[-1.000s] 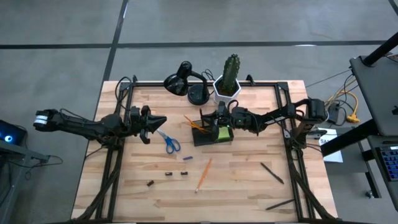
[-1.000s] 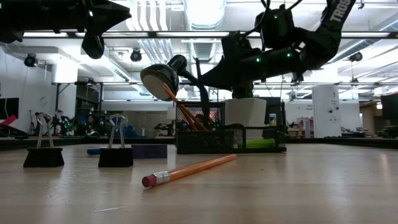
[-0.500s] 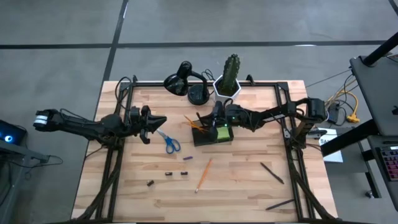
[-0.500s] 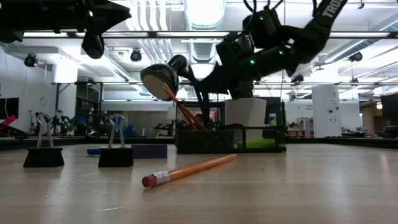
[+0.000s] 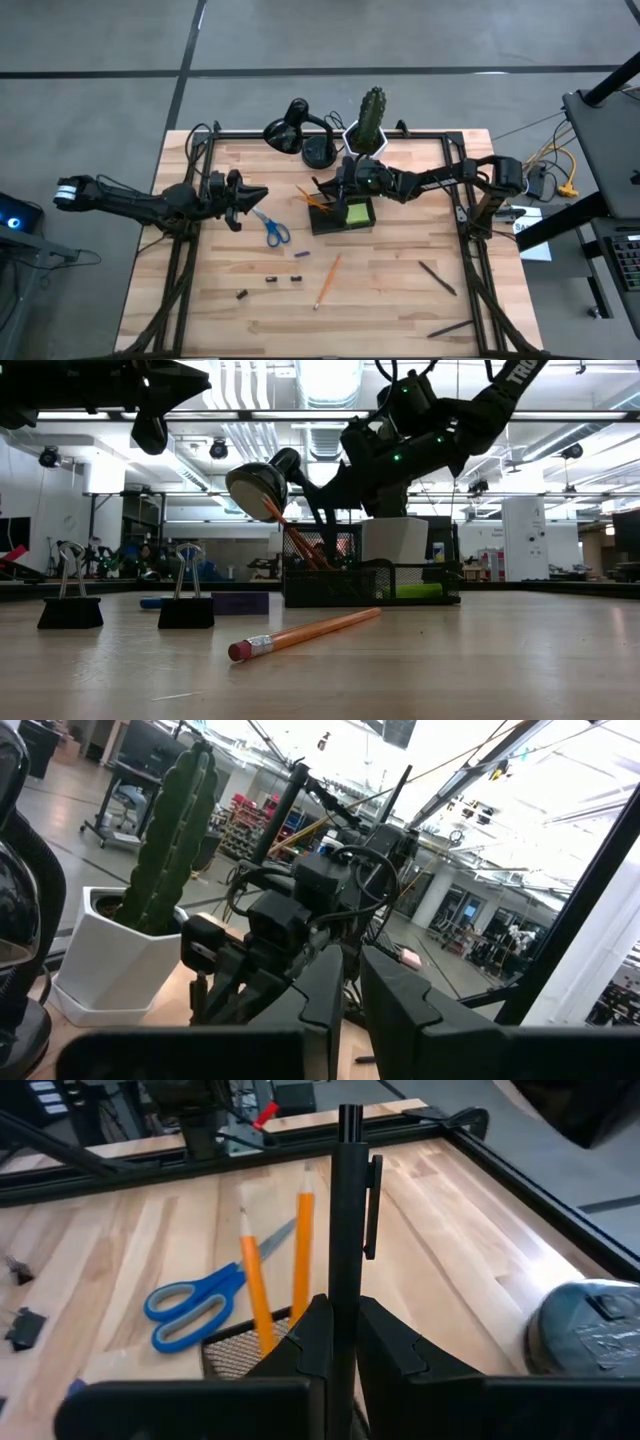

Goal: Pick and place office supplies into organizer
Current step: Put the black pen into the desk organizer

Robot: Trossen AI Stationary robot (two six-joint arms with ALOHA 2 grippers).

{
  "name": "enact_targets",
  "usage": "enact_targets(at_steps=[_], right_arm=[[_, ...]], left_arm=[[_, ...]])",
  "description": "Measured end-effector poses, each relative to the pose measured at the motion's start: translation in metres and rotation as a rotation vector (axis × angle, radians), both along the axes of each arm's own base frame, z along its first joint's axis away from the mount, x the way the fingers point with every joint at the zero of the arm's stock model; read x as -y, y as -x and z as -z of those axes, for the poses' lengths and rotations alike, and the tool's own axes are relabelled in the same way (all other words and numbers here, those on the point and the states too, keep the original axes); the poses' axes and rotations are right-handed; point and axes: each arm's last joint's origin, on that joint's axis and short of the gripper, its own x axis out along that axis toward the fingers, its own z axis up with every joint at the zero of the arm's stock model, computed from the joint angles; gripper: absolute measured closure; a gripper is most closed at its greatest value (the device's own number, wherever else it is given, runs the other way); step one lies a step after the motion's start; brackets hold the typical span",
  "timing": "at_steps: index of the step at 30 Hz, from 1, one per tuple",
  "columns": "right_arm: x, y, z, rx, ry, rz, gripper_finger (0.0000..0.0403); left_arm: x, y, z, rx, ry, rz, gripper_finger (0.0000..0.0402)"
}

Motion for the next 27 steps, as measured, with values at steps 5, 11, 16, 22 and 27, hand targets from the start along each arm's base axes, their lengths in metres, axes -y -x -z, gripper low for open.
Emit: enact_targets(at_steps=[5,11,16,22,27], right_arm=[[0.0,0.0,0.0,0.01,-0.003,-0.017,0.0385],[0.001,-0.001,-0.003,0.04,0.013,-0.063,0.0385],[0.001,-0.002,0.0,0.045,0.024,-0.08,0.0385],[0.004,-0.008,0.018,0.044,-0.027,-0.071,0.0385],[0.004,-0.01,0.026,0.028,-0.051,-0.076,0.0385]], left_arm=[[0.0,0.0,0.0,-0.002,-0.007,-0.001,0.0378],[0.0,0.0,0.0,-0.003,-0.008,-0.002,0.0378],[0.0,0.0,0.0,-0.003,-0.008,-0.002,0.0378],[0.0,0.0,0.0,-0.002,-0.005,-0.001,0.0378],[0.0,0.0,0.0,0.001,0.0,0.0,0.0378]])
